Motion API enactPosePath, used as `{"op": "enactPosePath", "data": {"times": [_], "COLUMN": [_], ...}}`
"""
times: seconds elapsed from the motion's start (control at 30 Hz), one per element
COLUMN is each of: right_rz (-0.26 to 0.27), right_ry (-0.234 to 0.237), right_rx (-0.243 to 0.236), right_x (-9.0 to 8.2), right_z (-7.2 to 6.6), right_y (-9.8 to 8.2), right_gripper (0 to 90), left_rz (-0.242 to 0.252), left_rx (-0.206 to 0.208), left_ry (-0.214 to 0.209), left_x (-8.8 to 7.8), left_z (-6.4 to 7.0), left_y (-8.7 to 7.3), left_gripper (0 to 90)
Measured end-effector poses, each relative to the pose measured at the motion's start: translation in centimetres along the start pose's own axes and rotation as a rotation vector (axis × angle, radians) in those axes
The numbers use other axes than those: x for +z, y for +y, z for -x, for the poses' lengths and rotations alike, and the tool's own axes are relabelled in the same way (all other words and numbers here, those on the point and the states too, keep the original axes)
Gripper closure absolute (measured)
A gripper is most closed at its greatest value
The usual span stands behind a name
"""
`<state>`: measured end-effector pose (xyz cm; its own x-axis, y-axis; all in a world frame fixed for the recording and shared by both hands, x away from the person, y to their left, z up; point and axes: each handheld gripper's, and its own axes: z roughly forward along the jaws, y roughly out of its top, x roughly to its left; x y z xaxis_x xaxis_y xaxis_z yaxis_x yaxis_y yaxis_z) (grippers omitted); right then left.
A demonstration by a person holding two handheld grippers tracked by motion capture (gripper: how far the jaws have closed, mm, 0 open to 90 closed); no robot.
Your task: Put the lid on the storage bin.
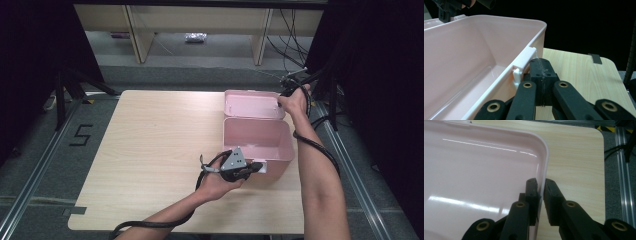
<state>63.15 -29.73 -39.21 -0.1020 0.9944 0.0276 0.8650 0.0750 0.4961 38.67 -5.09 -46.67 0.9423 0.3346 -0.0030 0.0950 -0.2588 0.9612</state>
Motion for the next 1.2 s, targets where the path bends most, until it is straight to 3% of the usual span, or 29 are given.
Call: {"op": "enactPosePath", "data": {"times": [0.3, 0.33, 0.47, 0.5, 0.57, 0.9, 1.03, 1.1, 1.2], "right_rz": [-0.006, -0.01, -0.014, -0.004, -0.001, 0.007, 0.001, -0.002, 0.013], "right_ry": [-0.006, -0.001, -0.008, -0.01, 0.002, 0.001, 0.015, 0.014, 0.006], "right_rx": [0.01, 0.04, 0.036, 0.011, 0.05, 0.009, 0.053, 0.057, 0.026], "right_x": [-0.1, -0.1, -0.3, -0.3, -0.5, -1.1, -1.3, -1.4, -1.6], "right_z": [-0.1, -0.3, -0.3, -0.1, -0.3, 0.0, -0.2, -0.3, -0.1], "right_y": [0.1, 0.1, 0.2, 0.2, 0.2, 0.3, 0.3, 0.4, 0.4], "right_gripper": [84.6, 84.7, 85.4, 85.6, 85.9, 86.5, 86.8, 87.0, 87.2], "left_rz": [0.0, -0.001, 0.0, 0.0, -0.001, -0.002, -0.005, -0.006, -0.007], "left_rx": [-0.002, -0.002, -0.002, -0.003, -0.005, -0.008, -0.011, -0.013, -0.008], "left_ry": [0.0, 0.0, 0.002, 0.003, 0.003, 0.004, 0.003, 0.0, -0.002], "left_x": [0.0, 0.0, 0.0, 0.0, 0.0, 0.0, 0.0, 0.0, -0.1], "left_z": [0.0, 0.0, 0.0, 0.0, 0.0, 0.1, 0.1, 0.1, 0.2], "left_y": [0.0, 0.0, 0.0, 0.0, 0.0, 0.0, 0.0, 0.0, 0.0], "left_gripper": [89.9, 89.9, 89.9, 89.9, 89.9, 89.9, 89.9, 90.0, 90.0]}}
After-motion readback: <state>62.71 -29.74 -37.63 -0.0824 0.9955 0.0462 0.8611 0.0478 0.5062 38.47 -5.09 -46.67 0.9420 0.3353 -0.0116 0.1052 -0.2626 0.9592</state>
